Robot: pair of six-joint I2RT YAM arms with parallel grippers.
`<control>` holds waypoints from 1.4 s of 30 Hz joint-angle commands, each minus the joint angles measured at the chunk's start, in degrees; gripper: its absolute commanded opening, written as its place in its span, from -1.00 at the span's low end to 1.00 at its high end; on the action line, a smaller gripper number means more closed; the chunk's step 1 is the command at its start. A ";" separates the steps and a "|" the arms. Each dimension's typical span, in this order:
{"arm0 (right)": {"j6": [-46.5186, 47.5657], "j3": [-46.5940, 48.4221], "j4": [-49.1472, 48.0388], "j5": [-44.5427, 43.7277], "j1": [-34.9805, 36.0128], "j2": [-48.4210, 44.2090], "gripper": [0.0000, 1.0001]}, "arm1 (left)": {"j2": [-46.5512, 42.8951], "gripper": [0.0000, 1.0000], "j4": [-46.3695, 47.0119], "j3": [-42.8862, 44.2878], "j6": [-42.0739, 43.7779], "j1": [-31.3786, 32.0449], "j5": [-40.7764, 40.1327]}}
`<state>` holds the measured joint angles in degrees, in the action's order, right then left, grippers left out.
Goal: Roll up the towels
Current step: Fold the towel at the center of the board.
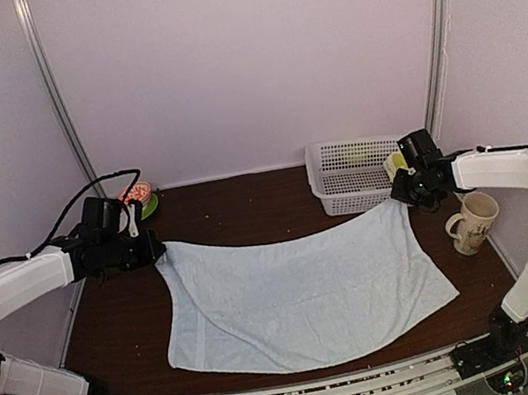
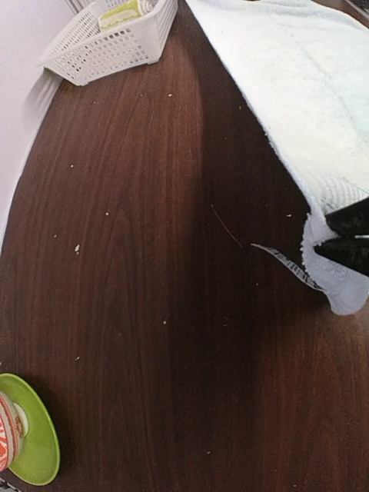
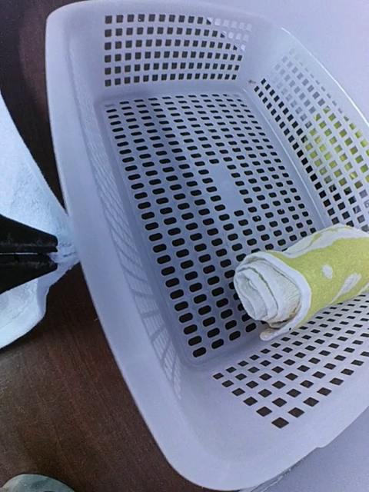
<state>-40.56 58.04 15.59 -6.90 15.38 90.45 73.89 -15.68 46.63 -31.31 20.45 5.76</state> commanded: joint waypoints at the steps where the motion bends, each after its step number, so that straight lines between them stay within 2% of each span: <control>1: 5.00 -4.83 -0.02 3.59 -0.44 -9.50 -1.00 | -4.06 -1.00 -1.06 1.73 1.63 -0.41 1.03; 5: 7.85 -9.37 1.25 8.52 -0.38 -17.32 -1.00 | -9.10 -1.00 -1.41 -1.11 1.88 -0.32 2.66; 9: 8.63 -13.61 3.01 9.51 -0.17 -24.14 -1.00 | -12.54 -1.00 -1.48 -4.48 2.01 0.12 3.33; 15: 8.86 -17.30 2.39 6.66 -0.26 -33.52 -1.00 | -12.58 -1.00 -0.67 -7.80 0.44 1.52 2.62; 24: 9.82 -19.72 -1.87 -0.12 -0.26 -44.94 -1.00 | -10.15 -1.00 1.19 -6.59 0.83 2.26 1.61; 30: 10.49 -19.24 -2.83 2.26 -0.29 -46.24 -1.00 | -10.40 -1.00 2.08 -4.20 2.36 2.26 0.56; 34: 10.12 -19.57 -2.94 3.84 -0.31 -46.95 -1.00 | -12.51 -1.00 -0.01 -2.76 3.07 2.26 -3.44; 42: 8.26 -24.04 -4.47 5.66 0.08 -48.09 -1.00 | -21.10 -1.00 -4.18 -7.82 -0.16 2.29 -13.44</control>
<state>-31.44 36.23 13.37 -2.48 15.38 42.61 56.99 -18.35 41.34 -29.93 22.61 -0.38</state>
